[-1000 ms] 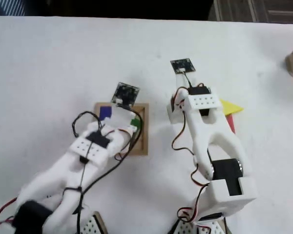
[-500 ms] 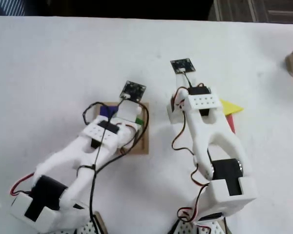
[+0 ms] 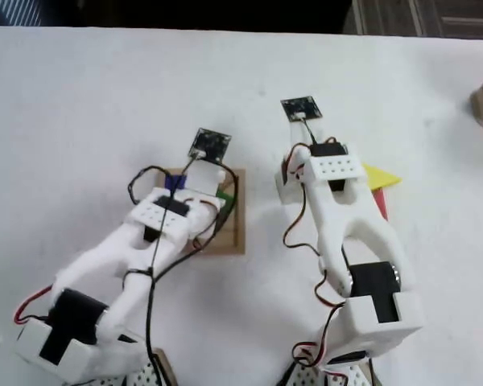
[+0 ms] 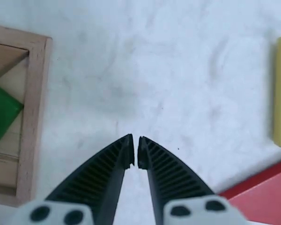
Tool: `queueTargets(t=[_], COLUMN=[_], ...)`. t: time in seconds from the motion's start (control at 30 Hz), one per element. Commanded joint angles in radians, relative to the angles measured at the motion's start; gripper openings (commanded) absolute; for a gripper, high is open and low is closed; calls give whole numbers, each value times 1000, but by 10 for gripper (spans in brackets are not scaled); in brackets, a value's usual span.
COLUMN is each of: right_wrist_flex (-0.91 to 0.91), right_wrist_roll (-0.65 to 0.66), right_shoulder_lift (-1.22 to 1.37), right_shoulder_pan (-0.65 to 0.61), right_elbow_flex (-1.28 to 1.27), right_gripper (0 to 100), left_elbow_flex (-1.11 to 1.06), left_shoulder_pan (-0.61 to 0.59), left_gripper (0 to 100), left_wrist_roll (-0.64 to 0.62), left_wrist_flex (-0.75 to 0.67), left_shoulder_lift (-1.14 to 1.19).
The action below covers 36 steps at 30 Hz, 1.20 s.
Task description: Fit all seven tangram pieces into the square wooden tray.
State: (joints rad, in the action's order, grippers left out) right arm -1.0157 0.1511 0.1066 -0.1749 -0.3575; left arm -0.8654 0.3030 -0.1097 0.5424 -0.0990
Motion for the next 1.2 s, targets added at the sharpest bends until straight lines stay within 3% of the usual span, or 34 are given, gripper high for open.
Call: queueTargets(t=[0.0,0.13,0.3,0.4,0.7,0.93,1.03,1.17], right_wrist_flex=[-5,-2,-1,-1,1,1,1,-1], right_wrist_roll=[-6,-5,-5,-5,-5,-5,-5,-5], right_shoulder_lift=[-13,-13,-13,-13,-13,-13,-13,-13], right_shoulder_pan=[4,4,2,2,2,2,2,2], right_elbow_flex=[41,41,41,41,41,41,41,41], right_gripper=[18,18,18,19,19,19,19,18], left_elbow_flex=[46,-55,-302,-305,-87,14,44,64], left_shoulder_pan=[-50,-59,182,243,176,84,38,31], left_gripper=[20,20,20,20,20,20,20,21], left_wrist_roll=[3,3,3,3,3,-28,-100,-106], left_wrist_flex=[-17,14,-140,-149,-144,-38,-32,-32], left_shoulder_lift=[-64,-271,-498,-479,-108,-30,7,36])
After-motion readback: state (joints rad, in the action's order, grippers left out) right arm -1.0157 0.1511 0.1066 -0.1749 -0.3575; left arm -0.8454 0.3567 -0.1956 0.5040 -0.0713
